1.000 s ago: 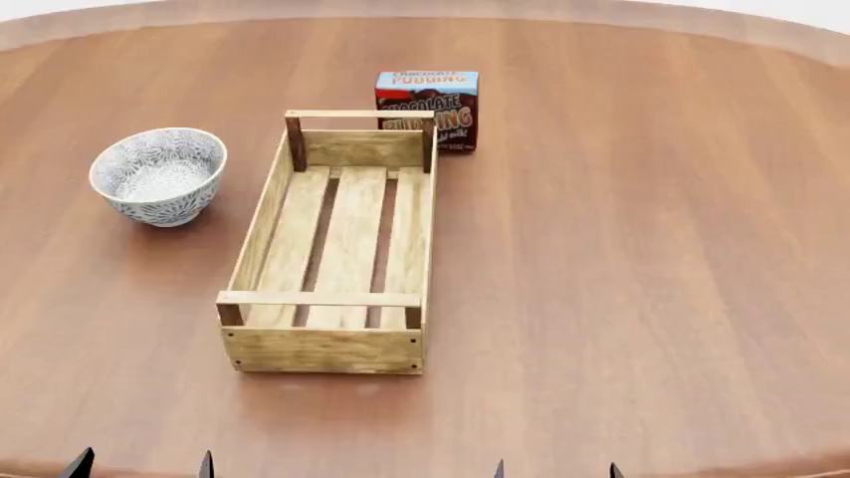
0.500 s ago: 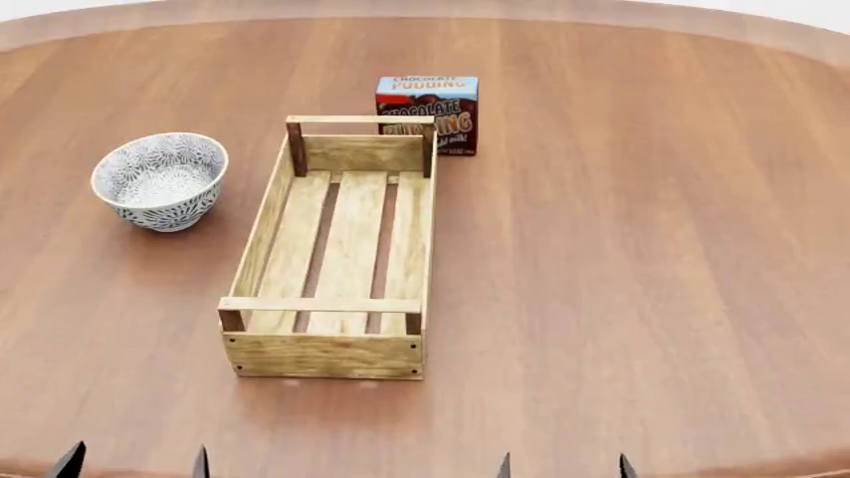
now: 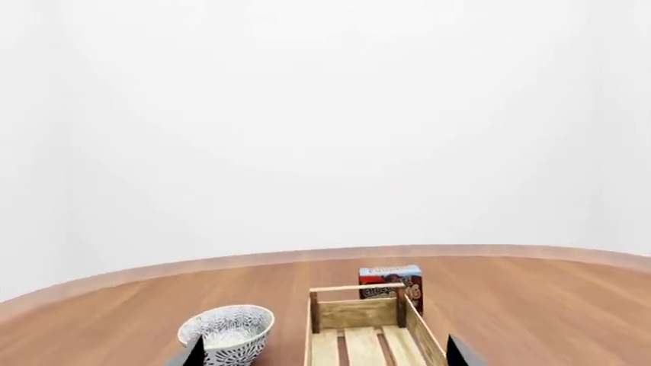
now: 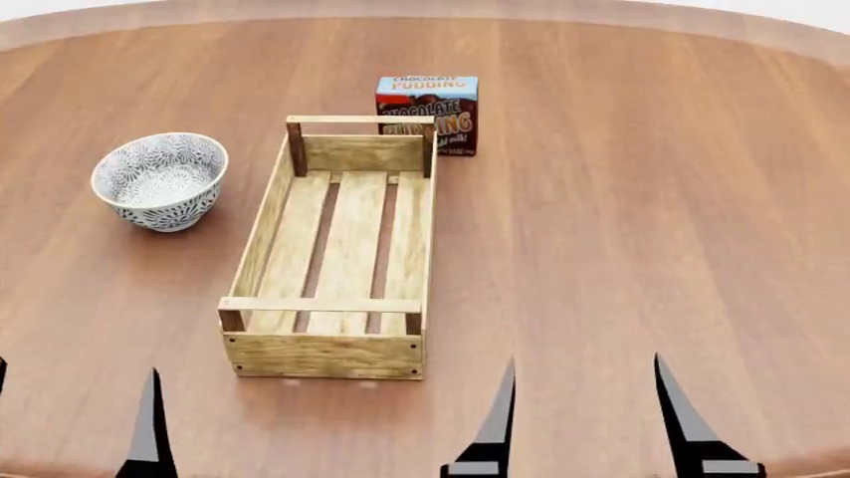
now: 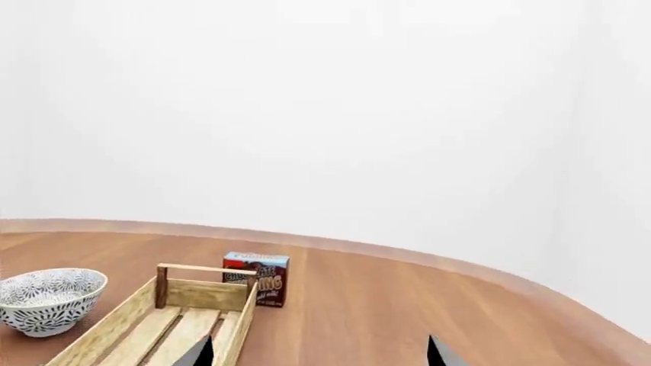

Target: Pick up the bowl on the left and put it in the tray.

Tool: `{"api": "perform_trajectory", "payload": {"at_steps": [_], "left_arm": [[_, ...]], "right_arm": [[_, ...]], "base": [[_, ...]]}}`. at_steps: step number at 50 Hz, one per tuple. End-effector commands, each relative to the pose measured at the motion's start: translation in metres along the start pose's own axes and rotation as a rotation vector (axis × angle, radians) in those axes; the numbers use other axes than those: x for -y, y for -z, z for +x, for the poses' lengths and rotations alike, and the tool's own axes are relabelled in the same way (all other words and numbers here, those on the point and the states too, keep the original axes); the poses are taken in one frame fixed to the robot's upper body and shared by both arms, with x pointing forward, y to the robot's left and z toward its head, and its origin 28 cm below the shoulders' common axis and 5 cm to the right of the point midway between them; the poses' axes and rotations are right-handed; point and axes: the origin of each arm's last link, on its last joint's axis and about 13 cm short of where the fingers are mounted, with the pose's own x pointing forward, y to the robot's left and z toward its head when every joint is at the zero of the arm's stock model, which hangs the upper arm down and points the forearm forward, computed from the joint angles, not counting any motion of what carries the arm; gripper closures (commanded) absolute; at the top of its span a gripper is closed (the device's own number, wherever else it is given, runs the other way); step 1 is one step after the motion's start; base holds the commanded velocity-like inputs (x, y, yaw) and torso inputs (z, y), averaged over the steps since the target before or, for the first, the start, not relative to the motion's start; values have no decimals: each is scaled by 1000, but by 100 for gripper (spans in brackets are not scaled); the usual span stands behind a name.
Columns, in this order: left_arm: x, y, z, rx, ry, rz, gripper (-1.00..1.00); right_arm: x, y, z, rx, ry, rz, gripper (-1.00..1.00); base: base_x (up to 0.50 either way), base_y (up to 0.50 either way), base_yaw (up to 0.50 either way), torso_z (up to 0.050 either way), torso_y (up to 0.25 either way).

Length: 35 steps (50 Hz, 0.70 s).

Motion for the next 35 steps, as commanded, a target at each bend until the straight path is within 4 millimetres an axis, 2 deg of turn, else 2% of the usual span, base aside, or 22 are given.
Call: {"api": "perform_trajectory", "payload": {"at_steps": [1,8,35], "left_arm": [[-2,-31,-4,99,-10,13,-100],[-3,-45,-6,133,-21,20,-100],[-3,-51,-7,157,-27,16,-100]], "right_arm": [[2,-30,-5,84,6,-8,-100],[3,-34,-6,97,10,-11,-100],[3,-36,-4,71,29,-45,-100]], "base": [[0,0,0,0,0],[0,0,0,0,0],[1,0,0,0,0]]}}
